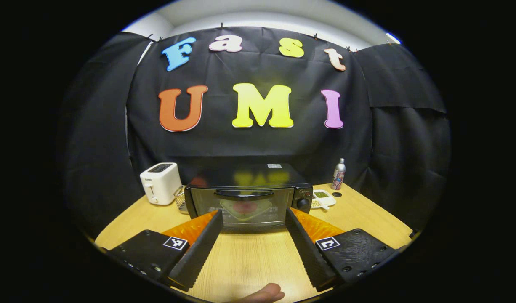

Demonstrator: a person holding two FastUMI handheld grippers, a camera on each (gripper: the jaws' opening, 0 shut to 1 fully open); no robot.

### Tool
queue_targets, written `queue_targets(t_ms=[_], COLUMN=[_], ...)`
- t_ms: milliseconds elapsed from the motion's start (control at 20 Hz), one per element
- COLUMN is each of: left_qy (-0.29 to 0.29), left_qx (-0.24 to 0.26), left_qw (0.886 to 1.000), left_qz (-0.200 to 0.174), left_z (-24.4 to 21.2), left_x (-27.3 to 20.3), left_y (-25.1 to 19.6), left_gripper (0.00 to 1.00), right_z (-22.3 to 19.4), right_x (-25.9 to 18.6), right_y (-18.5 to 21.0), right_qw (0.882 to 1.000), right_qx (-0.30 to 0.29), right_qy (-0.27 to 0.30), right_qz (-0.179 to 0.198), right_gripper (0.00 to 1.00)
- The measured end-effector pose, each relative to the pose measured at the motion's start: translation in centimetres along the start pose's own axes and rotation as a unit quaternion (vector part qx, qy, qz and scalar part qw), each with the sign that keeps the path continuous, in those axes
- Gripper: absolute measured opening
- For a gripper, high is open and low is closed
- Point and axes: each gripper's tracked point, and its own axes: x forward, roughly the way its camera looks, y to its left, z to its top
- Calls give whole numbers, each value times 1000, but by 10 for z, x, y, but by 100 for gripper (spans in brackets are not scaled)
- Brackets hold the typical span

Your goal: Open the electric oven with the left hand, put the food in, and close the electric oven.

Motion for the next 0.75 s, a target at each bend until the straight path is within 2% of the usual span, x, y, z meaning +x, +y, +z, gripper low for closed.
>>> queue_targets(t_ms=[400,600,650,700,750], left_qy=[-85,-115,-117,-123,-129], left_qx=[-11,-8,-8,-9,-8], left_qw=[996,992,992,991,991], left_qz=[35,46,47,45,40], left_z=[43,51,49,49,50], left_x=[-144,-181,-186,-190,-193], left_y=[-2,-1,-3,-6,-10], left_gripper=[95,95,84,95,95], right_z=[31,41,43,43,41], right_x=[-35,-46,-49,-49,-51], right_y=[3,8,12,12,11], right_qw=[1000,1000,1000,1000,1000], right_qx=[-2,1,-1,-2,-2], right_qy=[-11,-18,-19,-19,-17], right_qz=[10,13,17,19,17], right_gripper=[96,96,96,96,96])
